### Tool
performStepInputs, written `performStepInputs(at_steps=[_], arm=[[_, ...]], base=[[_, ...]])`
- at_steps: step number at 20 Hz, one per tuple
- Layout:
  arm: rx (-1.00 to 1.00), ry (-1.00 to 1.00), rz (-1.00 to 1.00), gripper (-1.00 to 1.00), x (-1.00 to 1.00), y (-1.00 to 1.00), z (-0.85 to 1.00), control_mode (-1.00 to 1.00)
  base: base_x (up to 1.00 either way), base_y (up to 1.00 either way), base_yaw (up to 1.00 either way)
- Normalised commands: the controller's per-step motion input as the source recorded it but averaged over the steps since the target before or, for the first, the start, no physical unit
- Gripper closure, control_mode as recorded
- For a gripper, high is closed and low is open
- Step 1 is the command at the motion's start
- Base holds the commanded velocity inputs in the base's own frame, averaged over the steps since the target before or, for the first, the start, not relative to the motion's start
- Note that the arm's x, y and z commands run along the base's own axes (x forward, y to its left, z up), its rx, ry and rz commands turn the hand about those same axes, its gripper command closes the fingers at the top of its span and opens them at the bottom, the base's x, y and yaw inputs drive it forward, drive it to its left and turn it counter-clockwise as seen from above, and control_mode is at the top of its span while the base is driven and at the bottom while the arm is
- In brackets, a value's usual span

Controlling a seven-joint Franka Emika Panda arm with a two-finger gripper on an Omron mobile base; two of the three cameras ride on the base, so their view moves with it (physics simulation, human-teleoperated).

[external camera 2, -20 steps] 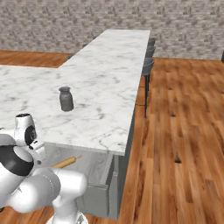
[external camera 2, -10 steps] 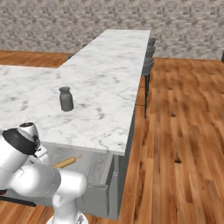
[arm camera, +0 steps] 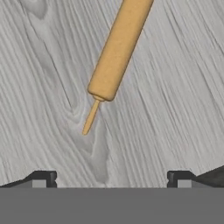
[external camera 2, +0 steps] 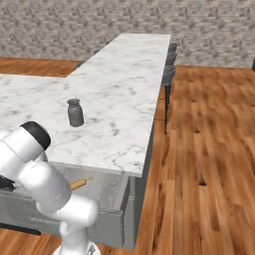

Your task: Pick the rolling pin from the drawer and place it on the counter.

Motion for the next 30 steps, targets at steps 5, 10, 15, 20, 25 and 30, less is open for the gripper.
performStepInputs(at_steps=[5, 10, 15, 20, 25, 30], arm=[[0.00, -0.05, 0.00, -1.00, 0.42, 0.12, -0.28, -1.00], [0.00, -0.01, -0.01, -1.00, 0.47, 0.16, -0.22, -1.00], [0.00, -0.01, -0.02, -1.00, 0.46, 0.29, -0.17, -1.00], [0.00, -0.03, -0.03, -1.00, 0.13, 0.20, -0.36, -1.00], [0.00, -0.05, -0.14, -1.00, -0.04, -0.19, -0.62, -1.00], [-0.01, -0.08, -0.15, -1.00, -0.01, -0.02, -0.64, -1.00]], base=[[0.00, 0.00, 0.00], [0.00, 0.00, 0.00], [0.00, 0.00, 0.00], [0.00, 0.00, 0.00], [0.00, 0.00, 0.00], [0.00, 0.00, 0.00]])
